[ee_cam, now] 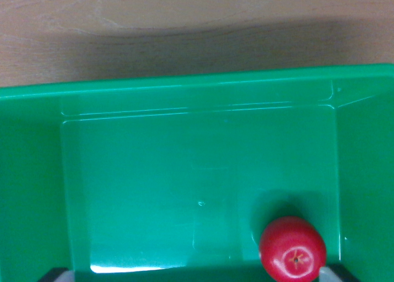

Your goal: Pick fruit

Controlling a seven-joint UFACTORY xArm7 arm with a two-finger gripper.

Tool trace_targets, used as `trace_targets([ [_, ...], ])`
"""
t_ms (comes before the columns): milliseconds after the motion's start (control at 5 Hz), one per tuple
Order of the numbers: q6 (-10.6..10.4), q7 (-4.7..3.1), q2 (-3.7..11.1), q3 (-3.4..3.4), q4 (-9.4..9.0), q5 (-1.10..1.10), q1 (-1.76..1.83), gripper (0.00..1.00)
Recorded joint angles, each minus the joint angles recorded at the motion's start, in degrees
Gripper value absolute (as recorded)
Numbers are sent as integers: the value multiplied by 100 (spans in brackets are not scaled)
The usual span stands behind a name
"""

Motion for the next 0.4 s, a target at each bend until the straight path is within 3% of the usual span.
trace_targets([
  [200, 0, 0, 0, 0, 0, 0, 0, 0],
  [400, -111, -2, 19, -16, -112, -21, -13, 0],
])
